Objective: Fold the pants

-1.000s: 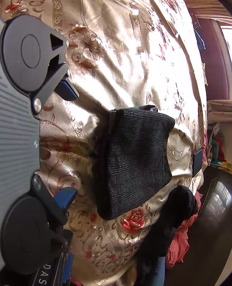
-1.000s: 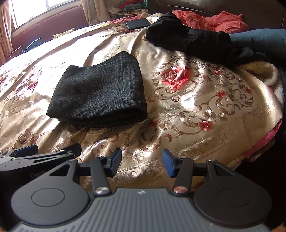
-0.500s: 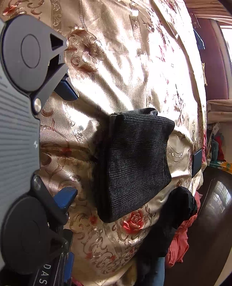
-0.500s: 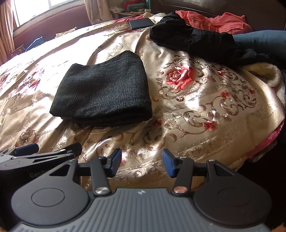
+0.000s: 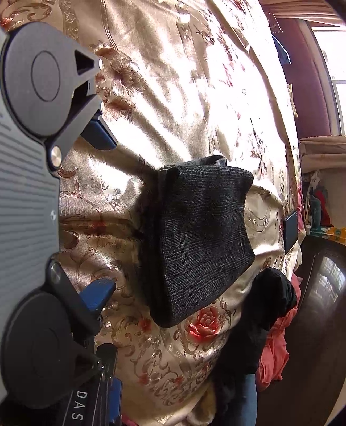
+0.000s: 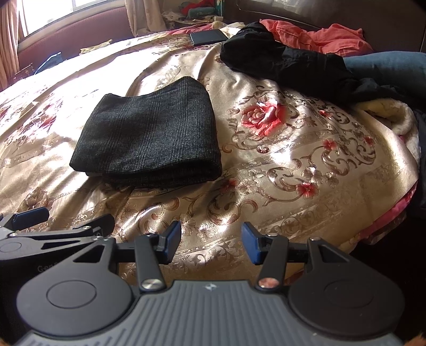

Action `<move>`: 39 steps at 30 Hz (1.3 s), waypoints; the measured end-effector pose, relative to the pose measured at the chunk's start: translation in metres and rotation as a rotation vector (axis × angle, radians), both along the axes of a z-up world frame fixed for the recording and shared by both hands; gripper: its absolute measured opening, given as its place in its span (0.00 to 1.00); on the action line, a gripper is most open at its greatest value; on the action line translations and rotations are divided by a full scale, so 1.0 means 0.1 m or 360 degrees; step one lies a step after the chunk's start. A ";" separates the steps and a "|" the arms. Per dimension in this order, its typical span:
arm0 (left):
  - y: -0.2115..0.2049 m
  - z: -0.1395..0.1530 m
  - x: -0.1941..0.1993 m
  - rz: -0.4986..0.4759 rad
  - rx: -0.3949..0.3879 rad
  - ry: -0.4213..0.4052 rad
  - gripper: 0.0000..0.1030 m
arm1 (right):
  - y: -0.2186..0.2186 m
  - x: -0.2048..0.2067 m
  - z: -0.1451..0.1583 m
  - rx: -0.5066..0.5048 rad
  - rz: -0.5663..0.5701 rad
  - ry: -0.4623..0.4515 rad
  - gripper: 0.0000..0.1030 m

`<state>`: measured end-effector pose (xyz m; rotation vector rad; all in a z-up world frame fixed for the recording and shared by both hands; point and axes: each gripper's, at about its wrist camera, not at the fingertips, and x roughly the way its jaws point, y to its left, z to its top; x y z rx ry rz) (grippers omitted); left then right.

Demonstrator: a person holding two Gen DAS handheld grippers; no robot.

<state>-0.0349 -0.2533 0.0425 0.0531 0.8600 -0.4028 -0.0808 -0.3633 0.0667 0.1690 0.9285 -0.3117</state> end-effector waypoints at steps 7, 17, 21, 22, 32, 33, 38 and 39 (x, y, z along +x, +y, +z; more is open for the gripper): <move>0.02 0.03 0.00 -0.0014 -0.0022 -0.0025 1.00 | 0.00 0.04 0.00 -0.0009 0.0000 0.0007 0.50; 0.02 0.06 0.02 -0.0011 -0.0027 -0.0040 1.00 | 0.01 0.05 0.00 -0.0003 -0.0001 -0.0005 0.50; 0.04 0.08 0.02 -0.0007 -0.0027 -0.0075 1.00 | 0.02 0.06 0.01 0.0007 0.0004 -0.0017 0.50; 0.04 0.09 0.02 -0.0005 -0.0028 -0.0081 1.00 | 0.02 0.06 0.01 0.0006 0.0006 -0.0018 0.50; 0.06 0.10 0.03 -0.0013 -0.0039 -0.0080 1.00 | 0.03 0.07 0.01 0.0007 0.0007 -0.0019 0.50; 0.06 0.10 0.02 -0.0015 -0.0041 -0.0078 1.00 | 0.03 0.07 0.01 0.0007 0.0008 -0.0020 0.50; 0.06 0.10 0.02 -0.0019 -0.0044 -0.0074 1.00 | 0.03 0.07 0.01 0.0004 0.0008 -0.0019 0.50; 0.05 0.11 0.02 -0.0021 -0.0044 -0.0074 1.00 | 0.03 0.07 0.01 0.0004 0.0008 -0.0019 0.50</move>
